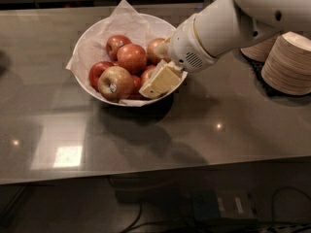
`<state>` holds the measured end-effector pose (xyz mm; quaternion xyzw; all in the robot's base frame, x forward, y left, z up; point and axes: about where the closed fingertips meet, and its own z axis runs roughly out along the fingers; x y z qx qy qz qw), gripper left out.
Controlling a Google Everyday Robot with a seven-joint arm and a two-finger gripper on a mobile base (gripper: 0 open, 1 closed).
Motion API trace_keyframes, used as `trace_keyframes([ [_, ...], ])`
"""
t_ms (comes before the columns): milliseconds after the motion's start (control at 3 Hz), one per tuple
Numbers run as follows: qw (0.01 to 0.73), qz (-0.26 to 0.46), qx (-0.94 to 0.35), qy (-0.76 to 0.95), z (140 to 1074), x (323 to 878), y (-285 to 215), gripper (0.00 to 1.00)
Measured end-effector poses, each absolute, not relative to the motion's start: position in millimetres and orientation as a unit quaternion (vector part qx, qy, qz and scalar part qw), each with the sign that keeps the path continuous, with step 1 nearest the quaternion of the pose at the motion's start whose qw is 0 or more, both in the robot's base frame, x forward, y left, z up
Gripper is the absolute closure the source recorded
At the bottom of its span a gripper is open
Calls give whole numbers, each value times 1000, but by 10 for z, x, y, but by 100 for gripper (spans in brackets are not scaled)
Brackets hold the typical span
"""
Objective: Pick apple from white bowl
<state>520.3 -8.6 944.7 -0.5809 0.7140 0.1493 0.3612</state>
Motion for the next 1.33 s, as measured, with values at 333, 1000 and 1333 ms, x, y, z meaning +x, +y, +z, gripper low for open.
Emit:
trace_keyframes([
  [333,367,150,-567,722,9412,5258,-129,47],
  [1000,364,151,-550,736,9294,5335,-179,38],
  [1333,362,151,-547,739,9259,5344,-190,31],
])
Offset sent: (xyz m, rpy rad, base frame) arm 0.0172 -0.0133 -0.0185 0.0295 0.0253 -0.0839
